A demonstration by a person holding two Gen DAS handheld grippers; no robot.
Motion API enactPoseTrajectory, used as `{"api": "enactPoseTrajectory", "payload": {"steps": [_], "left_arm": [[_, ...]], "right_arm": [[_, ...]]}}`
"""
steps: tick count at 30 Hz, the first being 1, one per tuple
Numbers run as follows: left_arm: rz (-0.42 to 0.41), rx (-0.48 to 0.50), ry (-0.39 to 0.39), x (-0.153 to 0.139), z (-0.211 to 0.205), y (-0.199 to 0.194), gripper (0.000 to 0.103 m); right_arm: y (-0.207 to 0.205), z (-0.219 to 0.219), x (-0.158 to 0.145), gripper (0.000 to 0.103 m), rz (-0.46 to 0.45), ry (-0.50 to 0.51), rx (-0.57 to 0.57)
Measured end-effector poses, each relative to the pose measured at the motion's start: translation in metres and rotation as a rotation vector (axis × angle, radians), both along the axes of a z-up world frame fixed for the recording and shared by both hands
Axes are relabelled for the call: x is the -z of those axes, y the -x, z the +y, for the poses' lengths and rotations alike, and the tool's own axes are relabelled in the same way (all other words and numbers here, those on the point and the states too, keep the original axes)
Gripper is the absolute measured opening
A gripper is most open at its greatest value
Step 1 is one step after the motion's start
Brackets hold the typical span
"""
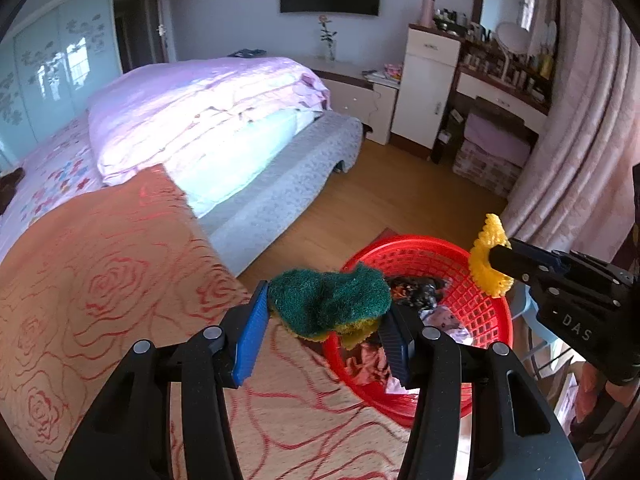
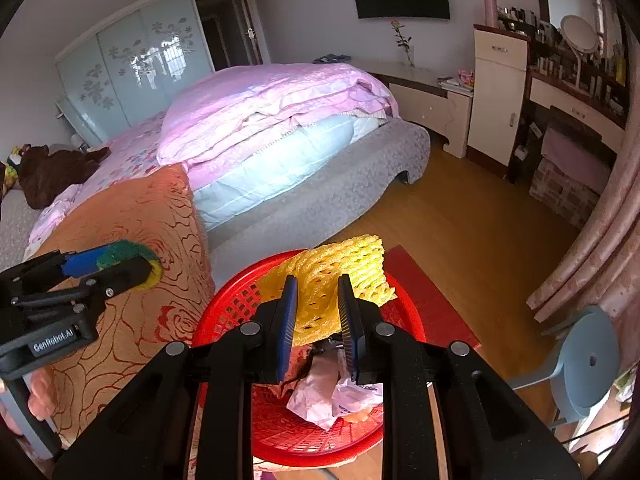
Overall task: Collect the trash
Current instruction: 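Carry the green sponge and yellow mesh sleeve over the red wastebasket with both tools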
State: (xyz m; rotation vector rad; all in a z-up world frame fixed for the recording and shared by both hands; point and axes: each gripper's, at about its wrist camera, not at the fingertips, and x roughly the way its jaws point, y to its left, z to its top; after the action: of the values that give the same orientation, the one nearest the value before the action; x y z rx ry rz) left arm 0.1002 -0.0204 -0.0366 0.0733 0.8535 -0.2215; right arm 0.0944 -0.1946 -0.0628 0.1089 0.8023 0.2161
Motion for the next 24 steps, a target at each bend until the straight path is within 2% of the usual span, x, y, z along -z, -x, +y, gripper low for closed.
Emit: {"api": "enactPoseTrajectory", "payload": {"steps": [7,14,22,24], "left_arm": [[0.03,0.035,0.009,0.011,-0.022,-0.01,0.049],[0.05,0.073,-0.017,0.022,-0.038,-0.012,0.05],[0.06,0.097,-0.015,0.025,-0.044,-0.014,0.054],[0.059,0.099,-0.016,0.025,-0.046,-0.013,0.058]], "right_arm": [[-0.005,-0.006,0.005,0.021,0.018,-0.005,0.018],[-0.009,-0.012,0.013,0.021,0.043,-0.01,0.029],[-0.011,-0.015,0.015,0.021,0.046,-0.015,0.033],[-0.011,-0.016,0.015,0.021,0.046,-0.015,0.033]]}}
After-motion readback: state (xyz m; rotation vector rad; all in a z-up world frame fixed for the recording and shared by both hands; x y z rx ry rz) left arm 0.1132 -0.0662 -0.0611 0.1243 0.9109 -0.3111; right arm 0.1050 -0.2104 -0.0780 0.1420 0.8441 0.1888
